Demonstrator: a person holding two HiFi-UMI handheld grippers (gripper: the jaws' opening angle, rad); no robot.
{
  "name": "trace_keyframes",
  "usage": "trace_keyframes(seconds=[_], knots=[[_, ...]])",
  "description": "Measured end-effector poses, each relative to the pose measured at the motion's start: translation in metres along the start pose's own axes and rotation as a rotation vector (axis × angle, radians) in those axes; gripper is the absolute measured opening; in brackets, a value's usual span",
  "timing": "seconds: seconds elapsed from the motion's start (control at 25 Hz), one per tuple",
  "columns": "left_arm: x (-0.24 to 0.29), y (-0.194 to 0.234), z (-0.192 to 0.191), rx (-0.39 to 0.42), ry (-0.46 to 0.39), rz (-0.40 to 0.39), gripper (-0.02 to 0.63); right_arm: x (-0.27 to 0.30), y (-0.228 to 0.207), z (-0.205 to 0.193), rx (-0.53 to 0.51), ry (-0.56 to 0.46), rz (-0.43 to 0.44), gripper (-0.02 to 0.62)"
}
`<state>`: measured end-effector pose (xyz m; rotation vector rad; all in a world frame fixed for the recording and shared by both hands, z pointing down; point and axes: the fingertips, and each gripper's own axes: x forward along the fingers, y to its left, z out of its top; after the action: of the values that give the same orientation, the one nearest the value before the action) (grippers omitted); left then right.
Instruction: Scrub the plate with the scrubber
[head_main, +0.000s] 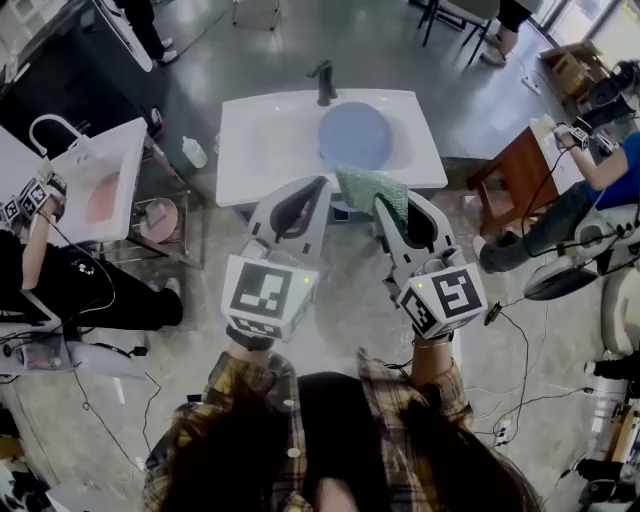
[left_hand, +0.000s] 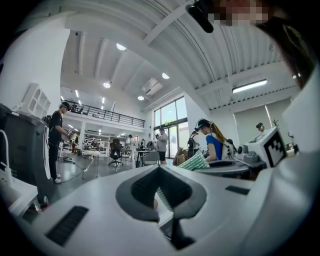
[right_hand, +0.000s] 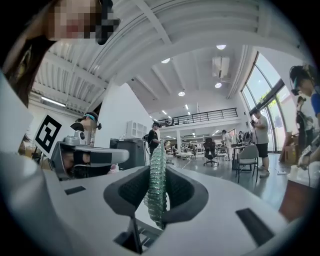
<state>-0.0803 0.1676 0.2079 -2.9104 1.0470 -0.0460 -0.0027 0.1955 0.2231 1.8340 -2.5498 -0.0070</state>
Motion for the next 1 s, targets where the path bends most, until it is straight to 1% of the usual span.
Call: trace_keyframes(seconds=[0.2,0.36,0.48,0.6,0.68,0.8,1.0], knots=[[0.024,0.052,-0.011,-0.002,0.011,0.006,0.015,0.056,-0.013,-0.008,0.019,-0.004,-0.023,0.100],[0.033,0.079,-0.020,-0.023,0.038,0.009,0.015,0.085,-0.015,-0.010,0.019,-0.007,-0.036,0.101],[0.041,0.087,-0.022,-0.019,0.048,0.001,0.015,0.096,-0.019,-0.013,0.032,0.003,-0.043,0.101],[0.049,0.093,-0.028,-0.048,0.064,-0.002,0.015,0.101,-0.027,-0.020,0.042,0.021,-0.060,0.101],[0.060,0.100,-0.034,-0.028,0.064,-0.009,0.015,0.110,-0.036,-0.024,0.044,0.026,-0.065,0.101],[0.080,0.108,-0.042,-0.006,0.074,-0.009,0.015,0.125,-0.054,-0.030,0.048,0.033,-0.062,0.101],[0.128,0.123,-0.040,-0.004,0.073,0.010,0.015,0.156,-0.091,-0.028,0.040,0.038,-0.037,0.101]])
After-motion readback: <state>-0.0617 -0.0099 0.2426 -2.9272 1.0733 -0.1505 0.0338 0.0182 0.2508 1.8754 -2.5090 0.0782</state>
